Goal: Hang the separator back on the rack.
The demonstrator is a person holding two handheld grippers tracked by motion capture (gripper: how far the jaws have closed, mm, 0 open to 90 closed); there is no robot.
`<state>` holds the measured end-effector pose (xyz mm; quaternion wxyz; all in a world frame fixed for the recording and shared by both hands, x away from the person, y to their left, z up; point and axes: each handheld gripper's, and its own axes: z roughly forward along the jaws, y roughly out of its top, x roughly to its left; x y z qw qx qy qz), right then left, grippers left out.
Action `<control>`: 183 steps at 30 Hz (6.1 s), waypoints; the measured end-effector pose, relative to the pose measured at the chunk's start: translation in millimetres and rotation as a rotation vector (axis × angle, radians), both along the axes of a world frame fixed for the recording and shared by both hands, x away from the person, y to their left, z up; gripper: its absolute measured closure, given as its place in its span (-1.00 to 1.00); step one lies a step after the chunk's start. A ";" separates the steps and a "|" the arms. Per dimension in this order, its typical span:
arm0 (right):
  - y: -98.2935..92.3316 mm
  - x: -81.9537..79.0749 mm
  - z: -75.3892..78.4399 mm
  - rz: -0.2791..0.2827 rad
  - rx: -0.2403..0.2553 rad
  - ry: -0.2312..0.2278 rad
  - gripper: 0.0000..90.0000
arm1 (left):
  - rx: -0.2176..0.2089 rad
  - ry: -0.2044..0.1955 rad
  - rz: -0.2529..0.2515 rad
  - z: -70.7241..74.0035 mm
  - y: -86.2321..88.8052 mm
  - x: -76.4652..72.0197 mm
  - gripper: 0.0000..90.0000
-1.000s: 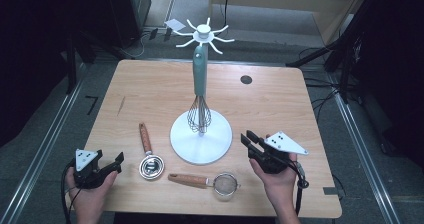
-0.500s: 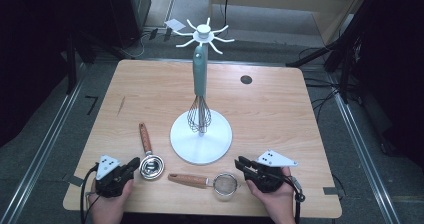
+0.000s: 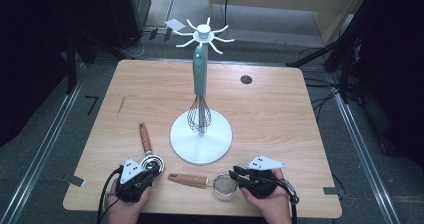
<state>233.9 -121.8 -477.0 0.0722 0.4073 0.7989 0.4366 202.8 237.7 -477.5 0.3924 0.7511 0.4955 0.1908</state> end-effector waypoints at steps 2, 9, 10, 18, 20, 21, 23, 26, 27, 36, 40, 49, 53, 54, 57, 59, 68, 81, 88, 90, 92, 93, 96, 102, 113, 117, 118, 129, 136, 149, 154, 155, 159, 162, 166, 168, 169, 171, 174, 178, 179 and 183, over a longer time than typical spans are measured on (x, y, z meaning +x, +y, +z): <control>0.8 -0.2 -0.9 0.009 0.002 0.005 0.66 | 0.013 0.008 -0.003 -1.0 -2.4 -0.1 1.00; 9.0 -0.9 -5.3 0.061 -0.027 0.020 0.66 | 0.039 0.042 -0.049 -8.7 -18.4 -1.9 1.00; 9.6 -1.3 -5.7 0.069 -0.033 0.021 0.66 | 0.040 0.037 -0.052 -9.0 -20.2 -2.6 1.00; 13.5 0.0 -8.6 0.088 -0.060 0.022 0.63 | 0.037 0.048 -0.068 -11.1 -22.8 -3.7 1.00; 13.3 -0.2 -9.2 0.088 -0.071 0.019 0.63 | 0.038 0.053 -0.072 -11.6 -24.5 -3.3 1.00; 12.7 -0.5 -9.1 0.086 -0.076 0.022 0.62 | 0.040 0.054 -0.075 -12.1 -25.8 -2.9 1.00; 8.9 -0.1 -8.8 0.076 -0.072 0.023 0.61 | 0.046 0.054 -0.079 -12.8 -29.8 -2.7 0.98; 6.5 0.2 -9.2 0.071 -0.074 0.022 0.59 | 0.054 0.058 -0.089 -13.9 -36.5 -1.8 0.98; 5.4 0.2 -9.6 0.072 -0.075 0.028 0.59 | 0.055 0.059 -0.091 -14.5 -39.0 -1.4 0.98; -8.8 0.4 -11.8 0.051 -0.101 0.033 0.55 | 0.049 0.056 -0.125 -15.7 -57.4 3.9 0.96; -11.1 4.5 -3.7 0.016 -0.092 0.036 0.52 | 0.039 0.064 -0.118 -15.2 -53.7 5.4 0.93; 0.7 13.8 7.6 0.106 -0.114 0.037 0.26 | 0.028 0.070 -0.108 -15.3 -47.7 5.2 0.91; 14.5 20.4 17.8 0.212 -0.137 0.039 0.28 | 0.024 0.068 -0.110 -15.6 -46.6 4.1 0.90; 17.4 22.1 19.8 0.234 -0.138 0.042 0.31 | 0.025 0.069 -0.115 -15.3 -45.4 3.6 0.90; 22.7 24.7 22.6 0.285 -0.147 0.061 0.39 | 0.019 0.064 -0.116 -14.1 -43.4 2.4 0.89; 27.4 26.2 24.6 0.337 -0.188 0.079 0.41 | 0.014 0.046 -0.127 -10.3 -39.9 0.4 0.87; 46.4 39.8 34.8 0.464 -0.344 0.111 0.45 | -0.010 -0.054 -0.054 13.9 3.6 -1.0 0.78; 77.4 50.8 31.7 0.561 -0.482 0.211 0.39 | -0.056 -0.034 0.228 12.9 114.4 22.0 -0.05; 83.2 50.7 21.2 0.560 -0.512 0.245 0.38 | -0.056 -0.009 0.295 6.4 135.1 27.4 -0.14; 84.2 51.1 18.6 0.556 -0.515 0.253 0.40 | -0.054 -0.003 0.299 5.1 135.3 28.1 -0.15; 84.0 53.0 16.2 0.563 -0.525 0.249 0.41 | -0.052 0.000 0.296 4.5 135.1 28.4 -0.15; 84.0 53.0 16.2 0.563 -0.525 0.249 0.41 | -0.051 0.004 0.296 4.1 134.7 28.7 -0.15; 85.2 52.7 14.2 0.547 -0.500 0.272 0.43 | -0.048 0.007 0.294 2.8 134.3 29.6 -0.15; 84.2 49.8 13.8 0.532 -0.494 0.260 0.56 | -0.053 0.010 0.307 1.8 136.9 30.4 -0.16; 70.5 48.0 25.1 0.503 -0.371 0.233 0.57 | -0.045 0.017 0.325 0.2 137.7 32.2 -0.48; 61.0 50.3 29.9 0.454 -0.346 0.207 0.57 | -0.055 0.016 0.353 0.9 139.2 32.2 -0.69; 58.7 50.8 30.6 0.435 -0.340 0.205 0.57 | -0.058 0.014 0.358 1.4 140.0 31.7 -0.70; 33.1 58.3 34.1 0.277 -0.263 0.163 0.56 | -0.103 0.000 0.315 0.3 143.2 30.3 -0.85; 19.8 61.1 37.4 0.197 -0.214 0.148 0.57 | -0.104 0.007 0.301 -0.6 143.0 30.7 -0.97; 1.8 62.5 42.4 0.081 -0.132 0.060 0.56 | -0.054 0.015 0.321 -4.3 137.7 33.2 -0.97; -5.0 62.5 46.5 0.025 -0.109 0.024 0.56 | -0.049 0.014 0.324 -5.2 137.5 33.4 -0.97; -6.6 62.1 47.7 0.014 -0.101 0.020 0.56 | -0.047 0.012 0.327 -5.3 137.1 33.5 -0.97; -12.0 59.9 53.0 -0.010 -0.058 -0.023 0.56 | -0.039 0.007 0.323 -6.2 135.7 33.4 -0.97; -13.8 56.2 59.4 -0.032 -0.026 -0.074 0.56 | -0.032 0.004 0.328 -6.7 134.9 33.4 -0.97; -12.0 52.2 64.2 -0.055 -0.007 -0.124 0.56 | -0.023 0.006 0.328 -7.3 133.7 33.4 -0.97; -11.5 50.6 66.1 -0.074 0.016 -0.143 0.56 | -0.020 0.003 0.327 -7.6 133.1 33.3 -0.97; -11.4 50.5 66.7 -0.076 0.026 -0.154 0.56 | -0.020 0.003 0.327 -7.6 133.1 33.3 -0.97; -11.2 50.2 67.4 -0.079 0.033 -0.159 0.56 | -0.020 0.001 0.327 -7.7 132.9 33.1 -0.97; -9.7 47.5 70.0 -0.077 0.050 -0.186 0.56 | -0.020 0.005 0.326 -7.8 132.8 32.9 -0.97; -8.1 44.1 74.5 -0.091 0.068 -0.214 0.56 | -0.011 0.007 0.325 -7.7 131.5 32.5 -0.97; -7.5 43.0 76.0 -0.088 0.075 -0.216 0.56 | -0.011 0.007 0.325 -7.7 131.5 32.5 -0.97; -4.9 39.6 81.5 -0.095 0.077 -0.242 0.56 | -0.010 0.008 0.324 -7.7 131.3 32.5 -0.97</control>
